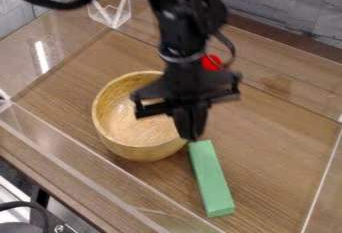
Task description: Put the green object in the brown bowl
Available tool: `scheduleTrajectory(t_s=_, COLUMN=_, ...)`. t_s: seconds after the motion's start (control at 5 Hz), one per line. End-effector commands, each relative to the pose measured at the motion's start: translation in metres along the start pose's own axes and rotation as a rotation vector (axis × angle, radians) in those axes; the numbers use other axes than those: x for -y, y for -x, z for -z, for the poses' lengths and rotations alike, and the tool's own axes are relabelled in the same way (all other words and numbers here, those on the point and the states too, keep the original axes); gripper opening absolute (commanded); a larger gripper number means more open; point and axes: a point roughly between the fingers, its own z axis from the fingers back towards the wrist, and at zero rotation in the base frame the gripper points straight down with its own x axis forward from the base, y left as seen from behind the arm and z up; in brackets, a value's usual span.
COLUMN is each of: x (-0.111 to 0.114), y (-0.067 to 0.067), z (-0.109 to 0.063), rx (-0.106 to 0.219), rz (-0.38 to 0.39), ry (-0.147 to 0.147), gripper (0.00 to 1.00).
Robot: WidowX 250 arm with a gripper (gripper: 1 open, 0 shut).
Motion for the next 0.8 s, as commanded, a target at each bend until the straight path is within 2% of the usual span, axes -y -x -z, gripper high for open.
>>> scheduleTrajectory(t_s=0.0, x=-0.006, y=-0.022, z=-0.018, rx=0.037, rz=0.008, ry=0.041, gripper=0.0)
scheduleTrajectory(t_s=0.4, x=-0.01, y=-0.002, z=-0.015, rx=0.02, rz=0.013, ry=0.027, gripper=0.0)
scheduleTrajectory(t_s=0.6, x=-0.011, y=0.001, z=-0.017, rx=0.017, rz=0.011, ry=0.028, gripper=0.0)
